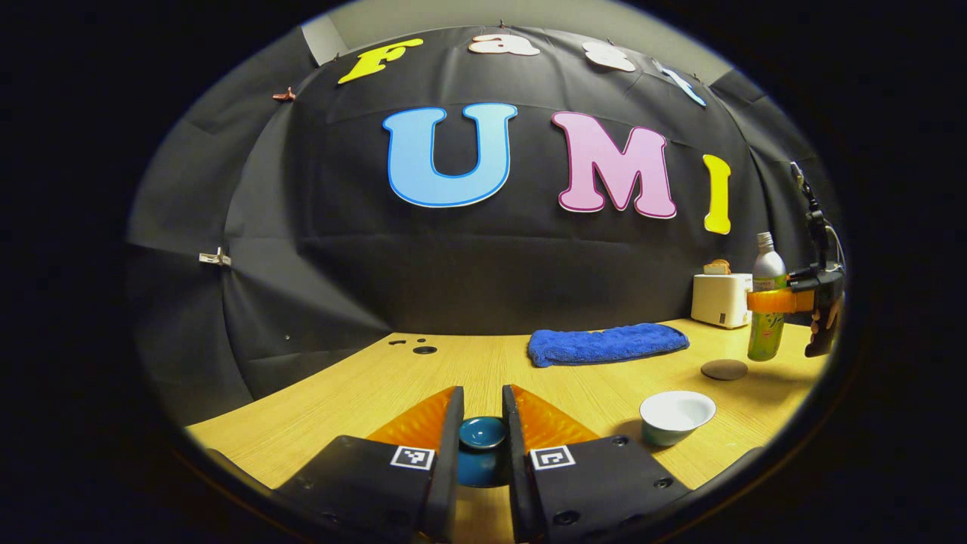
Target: Open the teacup lid with one hand, grasp the water bottle and pour water into the teacup with the other hand; after pouring, place the water bottle on the coaster and then close the teacup lid.
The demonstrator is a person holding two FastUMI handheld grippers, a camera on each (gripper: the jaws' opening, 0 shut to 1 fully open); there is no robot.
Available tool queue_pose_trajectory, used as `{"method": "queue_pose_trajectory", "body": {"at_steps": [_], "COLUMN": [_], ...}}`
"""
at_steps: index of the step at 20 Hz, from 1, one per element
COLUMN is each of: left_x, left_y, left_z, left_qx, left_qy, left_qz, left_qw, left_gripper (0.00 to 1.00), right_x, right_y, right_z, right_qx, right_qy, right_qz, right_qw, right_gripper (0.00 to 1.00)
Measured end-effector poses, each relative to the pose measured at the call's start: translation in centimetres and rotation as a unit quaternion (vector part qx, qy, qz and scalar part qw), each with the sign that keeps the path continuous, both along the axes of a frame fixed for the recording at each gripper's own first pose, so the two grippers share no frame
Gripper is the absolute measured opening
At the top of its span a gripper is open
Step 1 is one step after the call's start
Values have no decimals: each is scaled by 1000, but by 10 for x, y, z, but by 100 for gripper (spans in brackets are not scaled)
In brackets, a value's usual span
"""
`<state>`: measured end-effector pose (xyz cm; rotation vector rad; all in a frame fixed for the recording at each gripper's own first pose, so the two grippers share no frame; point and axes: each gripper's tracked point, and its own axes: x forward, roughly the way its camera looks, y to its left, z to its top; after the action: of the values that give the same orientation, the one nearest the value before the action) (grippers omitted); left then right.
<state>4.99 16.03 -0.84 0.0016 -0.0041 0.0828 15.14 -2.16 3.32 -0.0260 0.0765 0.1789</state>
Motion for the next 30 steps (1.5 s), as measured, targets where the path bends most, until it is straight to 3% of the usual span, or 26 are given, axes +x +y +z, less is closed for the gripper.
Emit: {"method": "queue_pose_trajectory", "body": {"at_steps": [3, 12, 16, 30], "left_x": [0, 0, 0, 1], "left_y": [1, 0, -1, -3], "left_z": [0, -1, -1, -1], "left_qx": [0, -1, 0, 0], "left_qy": [0, 0, 0, 0], "left_qz": [3, 0, -2, -5], "left_qw": [1000, 1000, 1000, 1000], "left_gripper": [32, 32, 34, 32], "right_x": [18, 56, 62, 66], "right_y": [-10, -16, -17, -25], "right_z": [-4, -39, -36, -52], "right_qx": [47, 52, 24, 6], "right_qy": [0, 11, -11, 7], "right_qz": [-3, -8, -16, -40], "right_qw": [999, 999, 1000, 999], "right_gripper": [75, 76, 76, 84]}}
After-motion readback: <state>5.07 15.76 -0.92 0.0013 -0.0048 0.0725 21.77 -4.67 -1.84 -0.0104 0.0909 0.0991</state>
